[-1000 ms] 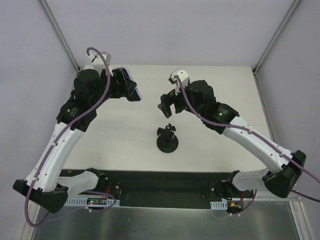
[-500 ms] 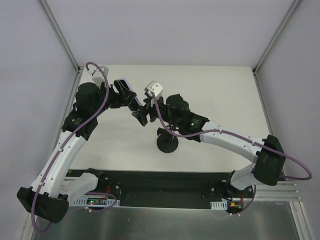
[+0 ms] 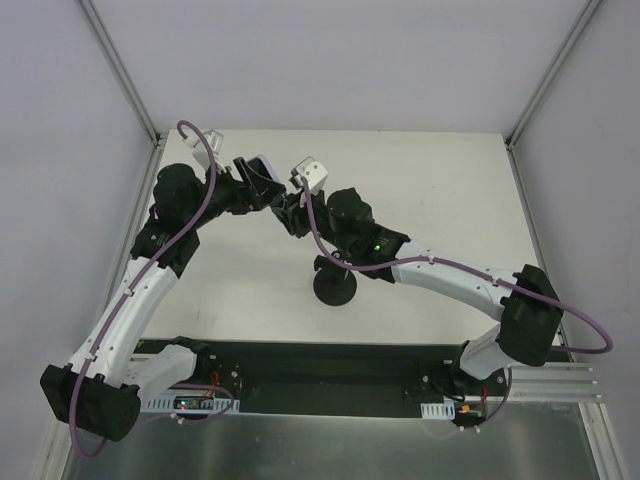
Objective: Place the phone on the phone stand
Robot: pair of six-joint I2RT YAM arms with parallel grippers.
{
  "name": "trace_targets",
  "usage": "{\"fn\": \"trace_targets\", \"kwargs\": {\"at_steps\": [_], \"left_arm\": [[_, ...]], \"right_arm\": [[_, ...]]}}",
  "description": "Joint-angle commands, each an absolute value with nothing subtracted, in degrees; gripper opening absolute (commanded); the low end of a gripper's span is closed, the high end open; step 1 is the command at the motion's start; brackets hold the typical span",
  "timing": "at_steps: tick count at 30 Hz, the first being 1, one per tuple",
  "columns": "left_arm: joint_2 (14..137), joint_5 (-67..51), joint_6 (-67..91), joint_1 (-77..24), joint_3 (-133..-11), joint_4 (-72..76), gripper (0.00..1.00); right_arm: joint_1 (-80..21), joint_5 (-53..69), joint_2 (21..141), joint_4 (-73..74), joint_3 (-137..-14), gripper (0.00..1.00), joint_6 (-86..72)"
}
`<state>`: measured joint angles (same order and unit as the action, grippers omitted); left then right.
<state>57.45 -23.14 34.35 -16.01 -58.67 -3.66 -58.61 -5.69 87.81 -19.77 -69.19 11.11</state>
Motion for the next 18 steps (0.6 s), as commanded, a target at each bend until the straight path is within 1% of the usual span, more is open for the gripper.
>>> {"fn": "trace_targets", "kwargs": {"at_steps": [1,2,3,4,6,7,8,9,13,18], "left_arm": [[57.0,-28.2,36.2,-15.5,-59.3,5.2,0.00],[57.0,-29.1,35.9,-15.6,-59.6,5.5,0.00],[57.0,-29.7,35.5,-15.6,-59.8,5.9,0.05],[56.9,-30.5,34.6,-15.6,-59.8,6.2,0.34],[56.4,-31.8,33.6,-15.5,-59.8,7.5,0.69],[56.3,-32.3,32.4,-15.6,-59.7,8.0,0.89],[56.3,-33.2,31.9,-15.5,-59.9,9.0,0.97],[56.6,-33.9,31.8,-15.5,-60.2,9.3,0.99],[58.9,-37.0,33.4,-15.6,-64.7,9.5,0.99],[59.5,-40.2,32.4,-14.8,-64.1,12.1,0.99]], "right_arm": [[-58.8,-7.8,86.6,-24.1,-70.3,0.17,10.4],[-58.7,-8.4,86.7,-24.1,-70.3,0.08,10.5],[-58.7,-9.0,86.5,-24.1,-70.3,0.01,10.5],[-58.7,-9.3,86.3,-24.2,-70.0,0.01,10.7],[-58.3,-9.6,85.3,-24.4,-69.4,0.01,10.8],[-58.1,-9.5,84.7,-24.4,-68.5,0.01,10.5],[-57.1,-9.2,83.1,-24.3,-67.9,0.01,10.1],[-56.3,-8.6,82.0,-24.5,-67.1,0.01,9.8],[-51.6,-4.6,76.4,-26.0,-62.6,0.01,6.6],[-44.5,8.1,72.0,-26.0,-60.2,0.01,0.7]]}}
